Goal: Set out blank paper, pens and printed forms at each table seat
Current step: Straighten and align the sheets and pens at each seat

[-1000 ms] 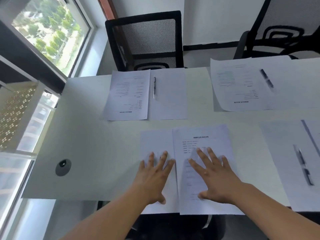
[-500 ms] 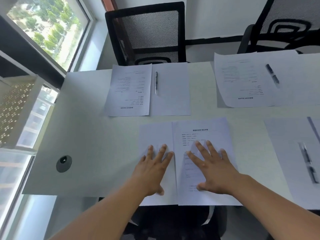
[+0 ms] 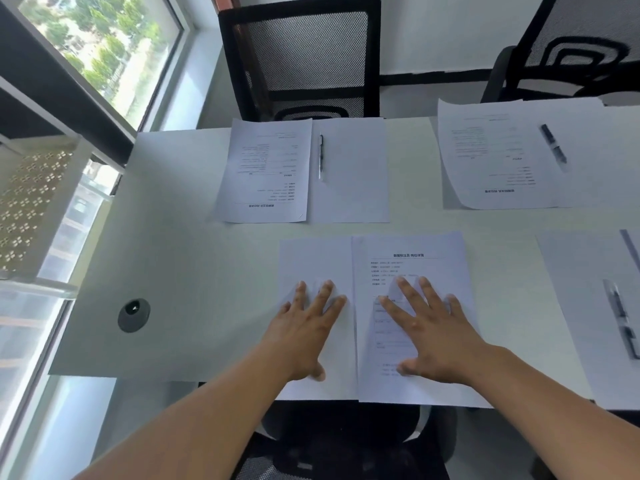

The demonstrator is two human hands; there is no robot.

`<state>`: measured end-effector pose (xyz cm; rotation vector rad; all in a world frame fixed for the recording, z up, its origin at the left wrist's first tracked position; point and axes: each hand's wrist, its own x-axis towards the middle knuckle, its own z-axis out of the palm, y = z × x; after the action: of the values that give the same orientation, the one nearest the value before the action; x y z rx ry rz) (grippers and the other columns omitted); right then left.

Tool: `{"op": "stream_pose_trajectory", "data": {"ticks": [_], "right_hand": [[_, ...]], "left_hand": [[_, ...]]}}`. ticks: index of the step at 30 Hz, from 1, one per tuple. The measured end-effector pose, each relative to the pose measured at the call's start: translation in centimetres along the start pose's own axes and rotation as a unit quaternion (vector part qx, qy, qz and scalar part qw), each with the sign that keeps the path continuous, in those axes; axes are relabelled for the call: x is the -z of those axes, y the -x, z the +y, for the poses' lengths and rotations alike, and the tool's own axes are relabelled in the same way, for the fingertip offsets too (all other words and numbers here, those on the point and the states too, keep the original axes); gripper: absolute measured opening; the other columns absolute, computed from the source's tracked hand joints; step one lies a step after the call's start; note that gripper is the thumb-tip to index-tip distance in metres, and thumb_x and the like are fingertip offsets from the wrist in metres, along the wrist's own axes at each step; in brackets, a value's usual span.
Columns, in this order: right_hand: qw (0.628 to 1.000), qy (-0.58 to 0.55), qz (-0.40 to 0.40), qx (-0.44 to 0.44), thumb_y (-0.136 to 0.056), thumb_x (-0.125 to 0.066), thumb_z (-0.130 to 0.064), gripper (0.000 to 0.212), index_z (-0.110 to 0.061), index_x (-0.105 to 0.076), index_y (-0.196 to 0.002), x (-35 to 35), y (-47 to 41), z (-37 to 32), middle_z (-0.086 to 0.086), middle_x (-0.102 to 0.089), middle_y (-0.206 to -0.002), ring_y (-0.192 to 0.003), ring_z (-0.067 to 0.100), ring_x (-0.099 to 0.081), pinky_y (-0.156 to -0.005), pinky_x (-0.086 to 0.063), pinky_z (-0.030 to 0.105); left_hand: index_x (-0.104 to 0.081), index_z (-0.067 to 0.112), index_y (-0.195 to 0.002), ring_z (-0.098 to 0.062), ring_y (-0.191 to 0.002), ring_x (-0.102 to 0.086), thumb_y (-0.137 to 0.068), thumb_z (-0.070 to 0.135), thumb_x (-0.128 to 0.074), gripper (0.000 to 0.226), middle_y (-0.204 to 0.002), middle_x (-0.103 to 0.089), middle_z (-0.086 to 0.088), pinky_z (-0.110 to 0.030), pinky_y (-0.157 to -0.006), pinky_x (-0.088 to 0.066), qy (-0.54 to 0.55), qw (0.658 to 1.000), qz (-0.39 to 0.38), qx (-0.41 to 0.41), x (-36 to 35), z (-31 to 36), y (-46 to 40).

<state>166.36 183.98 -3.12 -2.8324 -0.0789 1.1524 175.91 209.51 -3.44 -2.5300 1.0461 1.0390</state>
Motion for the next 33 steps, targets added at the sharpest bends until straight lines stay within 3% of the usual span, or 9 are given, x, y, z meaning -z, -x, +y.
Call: {"op": "stream_pose_trajectory", "data": {"ticks": [27,33], "right_hand": [[1.0,-0.01,-0.004,0.006,-0.089,-0.065,-0.075,0.123,-0.047,0.028,-0.163,0.4,-0.3,-1.8,-0.001,0.051,-0.165,-0.155,0.033,0.042,-0.13,0.003,0.067],[1.0,-0.006,-0.005,0.006,-0.088,-0.065,-0.075,0.123,-0.047,0.029,-0.163,0.5,-0.6,-1.8,-0.001,0.052,-0.164,-0.155,0.033,0.043,-0.13,0.003,0.067]], "left_hand": [[0.021,0.029,-0.171,-0.048,-0.164,0.022,-0.083,0.053,-0.091,0.144,-0.178,0.034,0.002,-0.06,-0.135,-0.017,-0.009,1.0,-0.002,-0.011,-0.1,-0.5,0.3],[0.028,0.023,-0.169,-0.046,-0.164,0.022,-0.084,0.056,-0.089,0.149,-0.178,0.034,0.002,-0.057,-0.136,-0.017,-0.011,1.0,0.002,-0.008,-0.1,-0.6,0.3]]}}
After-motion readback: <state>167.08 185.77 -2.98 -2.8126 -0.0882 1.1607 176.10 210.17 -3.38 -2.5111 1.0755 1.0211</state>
